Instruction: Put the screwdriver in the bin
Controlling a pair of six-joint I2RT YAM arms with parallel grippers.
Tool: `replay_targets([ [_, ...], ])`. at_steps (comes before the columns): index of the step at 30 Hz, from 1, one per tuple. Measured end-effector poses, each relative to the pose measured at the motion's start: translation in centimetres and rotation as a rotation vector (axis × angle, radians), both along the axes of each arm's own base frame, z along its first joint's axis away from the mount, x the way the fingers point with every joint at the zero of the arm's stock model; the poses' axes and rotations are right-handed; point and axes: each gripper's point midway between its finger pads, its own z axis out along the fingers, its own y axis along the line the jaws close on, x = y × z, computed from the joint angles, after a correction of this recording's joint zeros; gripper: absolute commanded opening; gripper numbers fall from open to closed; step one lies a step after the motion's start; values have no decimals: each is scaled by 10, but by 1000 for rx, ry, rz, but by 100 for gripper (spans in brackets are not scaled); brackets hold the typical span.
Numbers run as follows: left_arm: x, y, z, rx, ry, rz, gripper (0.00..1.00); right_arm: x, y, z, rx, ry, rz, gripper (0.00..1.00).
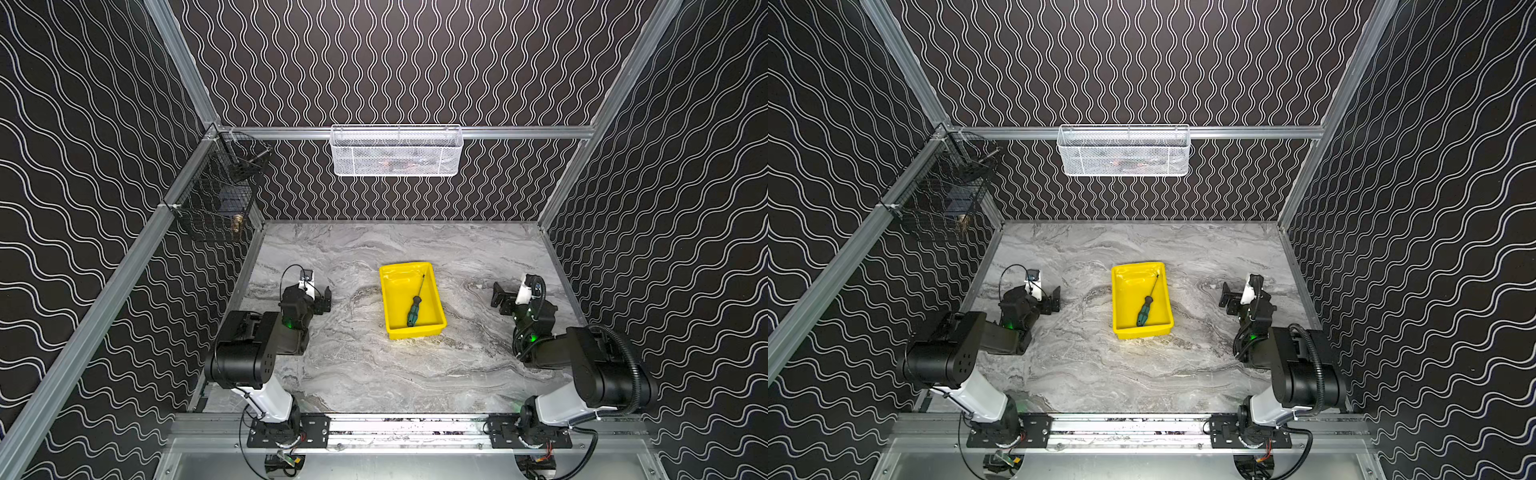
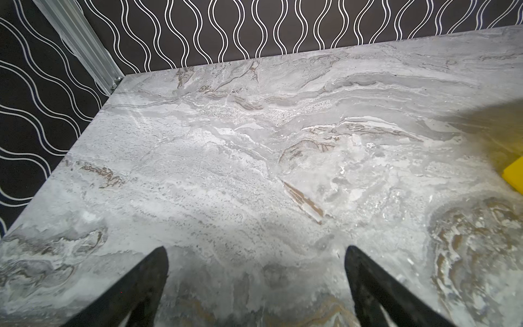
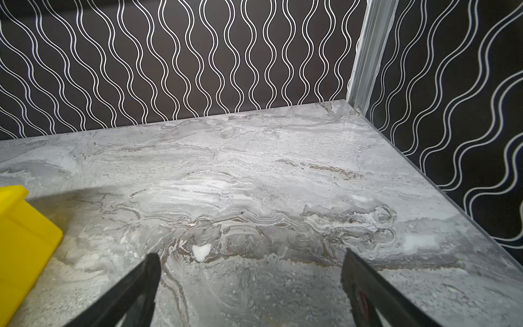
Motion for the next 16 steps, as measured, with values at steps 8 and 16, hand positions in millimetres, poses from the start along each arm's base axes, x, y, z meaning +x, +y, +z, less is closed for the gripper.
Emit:
replay_targets([
  [8, -1, -1, -1, 1, 3, -4, 99, 0, 1, 0, -6, 0, 5, 99],
  [16, -2, -2, -1, 3, 1, -5, 99, 2, 0, 3, -8, -7, 5, 99],
])
